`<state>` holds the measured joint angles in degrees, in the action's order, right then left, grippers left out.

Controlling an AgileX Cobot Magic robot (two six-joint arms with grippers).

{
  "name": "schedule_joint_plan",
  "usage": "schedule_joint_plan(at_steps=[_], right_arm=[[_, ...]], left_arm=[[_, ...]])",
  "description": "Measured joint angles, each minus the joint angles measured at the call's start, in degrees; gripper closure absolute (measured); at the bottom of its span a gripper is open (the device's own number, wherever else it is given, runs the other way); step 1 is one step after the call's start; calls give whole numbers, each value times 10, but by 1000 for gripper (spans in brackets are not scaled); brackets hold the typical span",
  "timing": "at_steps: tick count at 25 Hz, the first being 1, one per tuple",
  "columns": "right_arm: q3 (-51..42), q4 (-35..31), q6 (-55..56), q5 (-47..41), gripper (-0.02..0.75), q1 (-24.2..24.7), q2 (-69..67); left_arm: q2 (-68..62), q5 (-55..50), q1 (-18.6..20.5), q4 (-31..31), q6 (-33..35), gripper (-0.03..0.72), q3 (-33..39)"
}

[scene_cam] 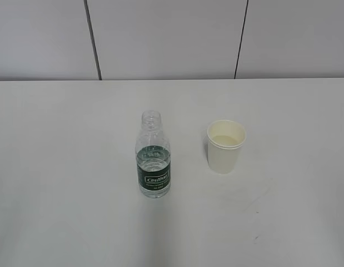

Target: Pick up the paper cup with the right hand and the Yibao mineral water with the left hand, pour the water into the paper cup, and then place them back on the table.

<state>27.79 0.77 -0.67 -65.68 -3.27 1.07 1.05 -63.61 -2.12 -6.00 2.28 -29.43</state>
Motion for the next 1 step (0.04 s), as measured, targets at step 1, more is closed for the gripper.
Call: schedule_joint_plan(at_steps=[1], right_arm=[[0,0,0,0,153,0,0]], left_arm=[[0,0,0,0,0,167,0]])
